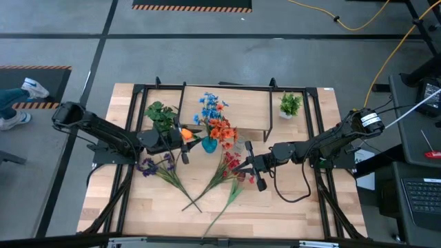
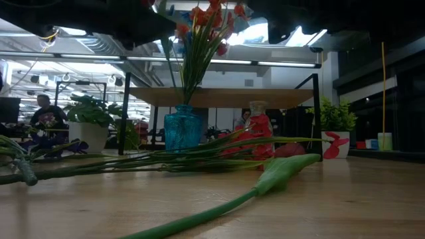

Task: Pick and place flowers into a vace then onto a shelf
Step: Put the orange flower into the blue vase

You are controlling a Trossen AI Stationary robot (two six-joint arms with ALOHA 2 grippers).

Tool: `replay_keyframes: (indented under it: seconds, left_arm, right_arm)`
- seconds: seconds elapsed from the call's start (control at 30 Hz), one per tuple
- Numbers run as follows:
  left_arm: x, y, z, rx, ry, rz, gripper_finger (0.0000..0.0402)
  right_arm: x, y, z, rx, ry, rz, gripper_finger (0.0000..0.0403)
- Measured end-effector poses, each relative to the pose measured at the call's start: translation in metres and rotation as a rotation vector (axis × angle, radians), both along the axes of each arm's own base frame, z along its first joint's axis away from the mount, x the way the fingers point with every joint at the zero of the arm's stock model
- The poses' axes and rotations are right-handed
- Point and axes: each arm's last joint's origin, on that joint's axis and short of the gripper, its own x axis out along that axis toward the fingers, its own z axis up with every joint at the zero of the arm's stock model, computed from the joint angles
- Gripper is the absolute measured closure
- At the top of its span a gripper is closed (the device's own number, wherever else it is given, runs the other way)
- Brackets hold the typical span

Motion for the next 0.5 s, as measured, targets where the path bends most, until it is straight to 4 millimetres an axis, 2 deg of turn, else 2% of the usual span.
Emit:
replay_keyframes:
  seconds: [0.5]
  left_arm:
    - [-0.026,-0.013,0.008,-0.023,0.085,-0.031,0.0258]
  right_arm:
    - [0.000,0.000,0.000,0.000,0.000,0.000,0.0398]
